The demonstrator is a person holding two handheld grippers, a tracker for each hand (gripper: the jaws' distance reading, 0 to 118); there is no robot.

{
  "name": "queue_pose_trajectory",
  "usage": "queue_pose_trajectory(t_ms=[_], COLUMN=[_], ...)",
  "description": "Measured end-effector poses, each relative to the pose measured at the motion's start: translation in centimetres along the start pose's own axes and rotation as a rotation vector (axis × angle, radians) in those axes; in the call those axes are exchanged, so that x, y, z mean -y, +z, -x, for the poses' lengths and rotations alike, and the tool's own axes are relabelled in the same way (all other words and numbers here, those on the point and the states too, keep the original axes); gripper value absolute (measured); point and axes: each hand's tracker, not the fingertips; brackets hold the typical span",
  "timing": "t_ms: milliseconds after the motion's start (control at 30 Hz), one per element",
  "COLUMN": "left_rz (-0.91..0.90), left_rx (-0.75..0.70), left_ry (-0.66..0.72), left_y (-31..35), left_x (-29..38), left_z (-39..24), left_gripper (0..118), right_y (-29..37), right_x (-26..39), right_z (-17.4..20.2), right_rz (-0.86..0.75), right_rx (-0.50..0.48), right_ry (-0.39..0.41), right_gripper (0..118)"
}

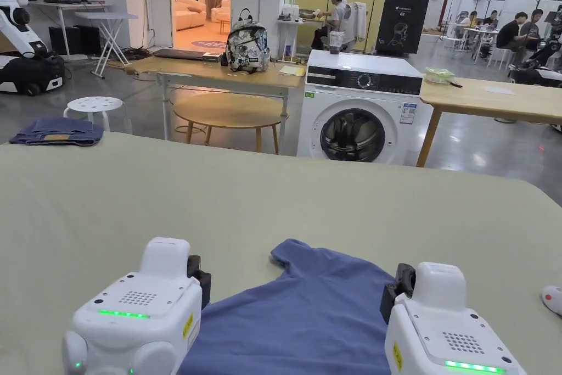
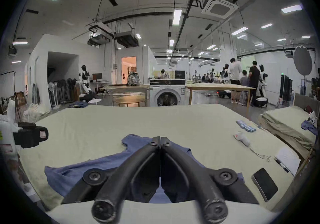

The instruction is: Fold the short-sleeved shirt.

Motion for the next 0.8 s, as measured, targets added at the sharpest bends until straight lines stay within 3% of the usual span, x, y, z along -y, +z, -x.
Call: queue_pose_trajectory(t_ms=[333, 467, 633, 800], left_rz=[0.139, 0.301, 0.472, 0.668], left_rx=[-0.037, -0.047, -0.063, -0.058], left_ry=[0.032, 0.077, 0.227, 0.305], left_y=[-1.1, -2.6, -5.5, -7.7], left_x=[0.0, 0.1, 1.1, 2.9], left_z=[5.7, 10.7, 18.3, 21.4], left_gripper=[0, 0, 0, 3], right_y=[-0.7, -1.4, -2.3, -3.2], right_x=[1.1, 1.9, 3.1, 4.4], right_z=[0.6, 0.5, 0.4, 0.5], right_rz=[0.039, 0.072, 0.118, 0.164], right_rx=[-0.029, -0.035, -0.029, -0.031], right_ry=[0.038, 0.055, 0.059, 0.064], right_gripper=[0, 0, 0, 0])
